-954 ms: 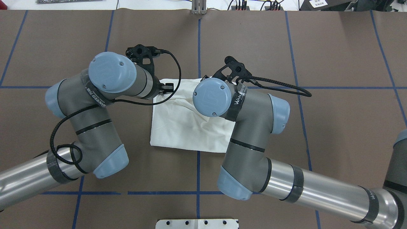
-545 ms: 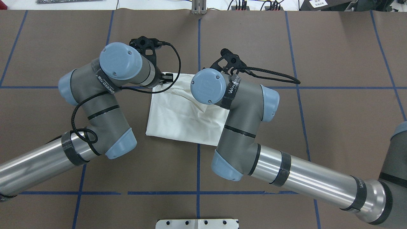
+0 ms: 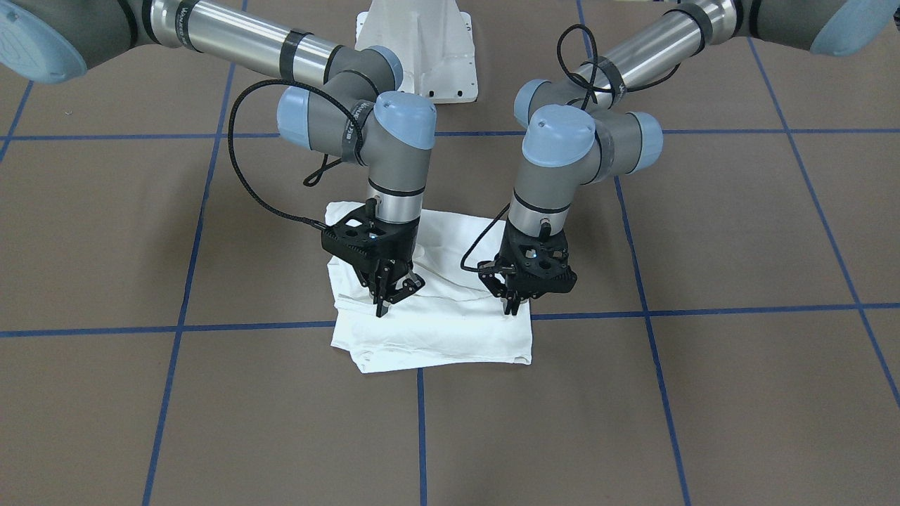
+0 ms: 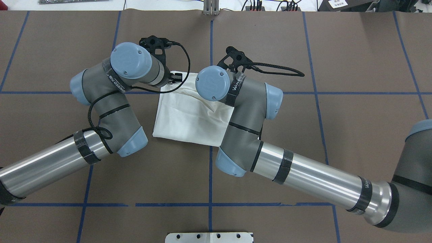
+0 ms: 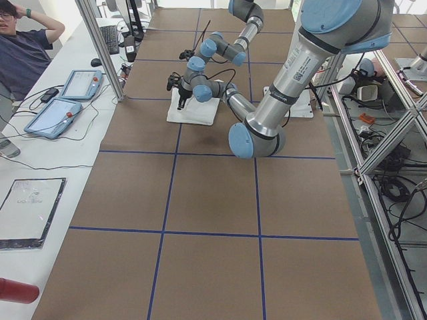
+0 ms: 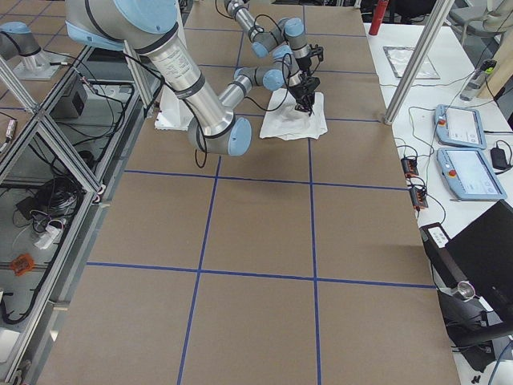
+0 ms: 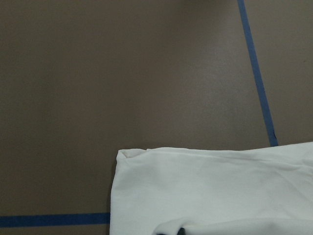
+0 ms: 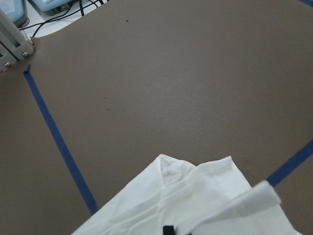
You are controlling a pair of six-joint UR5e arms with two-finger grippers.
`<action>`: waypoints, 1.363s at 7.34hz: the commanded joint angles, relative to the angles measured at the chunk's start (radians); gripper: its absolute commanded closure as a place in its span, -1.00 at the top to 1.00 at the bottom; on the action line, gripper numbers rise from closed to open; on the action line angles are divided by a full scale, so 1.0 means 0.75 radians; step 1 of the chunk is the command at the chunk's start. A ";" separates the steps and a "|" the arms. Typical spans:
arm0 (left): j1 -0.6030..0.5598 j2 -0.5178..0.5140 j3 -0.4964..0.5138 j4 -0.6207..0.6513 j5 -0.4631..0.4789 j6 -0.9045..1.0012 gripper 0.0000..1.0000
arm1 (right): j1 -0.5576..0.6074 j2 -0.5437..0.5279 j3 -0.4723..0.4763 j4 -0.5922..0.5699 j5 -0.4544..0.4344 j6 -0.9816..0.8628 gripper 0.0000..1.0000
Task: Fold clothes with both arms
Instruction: 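Lay the folded edge onto the far end with both grippers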
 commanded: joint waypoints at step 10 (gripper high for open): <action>-0.144 0.154 -0.163 -0.028 -0.183 0.285 1.00 | 0.021 0.036 -0.095 0.017 0.077 -0.033 0.57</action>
